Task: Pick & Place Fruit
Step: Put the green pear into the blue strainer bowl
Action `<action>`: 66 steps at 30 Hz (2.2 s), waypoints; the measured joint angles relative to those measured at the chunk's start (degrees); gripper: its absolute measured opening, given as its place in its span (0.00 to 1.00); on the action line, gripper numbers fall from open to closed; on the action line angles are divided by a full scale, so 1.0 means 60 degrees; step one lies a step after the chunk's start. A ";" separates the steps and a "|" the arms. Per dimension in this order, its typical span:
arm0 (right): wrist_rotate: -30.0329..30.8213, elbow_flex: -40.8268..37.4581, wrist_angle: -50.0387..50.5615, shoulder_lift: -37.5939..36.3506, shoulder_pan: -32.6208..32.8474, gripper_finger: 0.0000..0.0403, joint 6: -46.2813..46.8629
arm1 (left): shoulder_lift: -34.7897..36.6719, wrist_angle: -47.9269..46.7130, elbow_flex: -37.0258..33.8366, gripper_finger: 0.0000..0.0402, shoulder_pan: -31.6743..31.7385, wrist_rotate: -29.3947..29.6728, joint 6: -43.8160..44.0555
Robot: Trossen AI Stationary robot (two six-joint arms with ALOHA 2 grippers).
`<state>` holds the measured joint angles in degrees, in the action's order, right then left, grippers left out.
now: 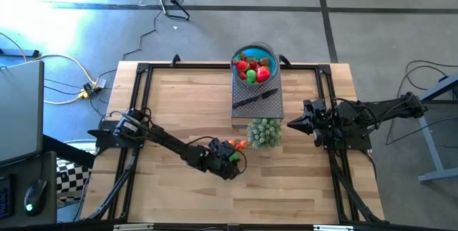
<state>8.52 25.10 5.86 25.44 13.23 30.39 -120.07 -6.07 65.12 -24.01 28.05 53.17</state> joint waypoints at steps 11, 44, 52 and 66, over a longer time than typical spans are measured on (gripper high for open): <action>-0.0316 0.0000 -0.0032 -0.0001 0.0000 0.01 -0.0086 | 0.0181 -0.1454 0.1367 0.58 0.0003 -0.0705 0.0151; -0.2728 0.0000 -0.0083 -0.0001 0.0000 0.01 -0.0116 | 0.0243 -0.3248 0.4698 0.58 0.0185 -0.2440 0.1712; -0.3846 0.0000 -0.0083 -0.0001 0.0000 0.01 -0.0115 | 0.0254 -0.3856 0.6354 0.58 0.0805 -0.2354 0.1057; -0.4967 0.0000 -0.0080 -0.0001 0.0000 0.01 -0.0363 | 0.0269 -0.5147 0.9417 0.58 0.2481 -0.1617 -0.1552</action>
<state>-21.28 25.10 5.38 25.43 13.23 28.21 -118.45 -36.95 121.62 -9.12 18.35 43.85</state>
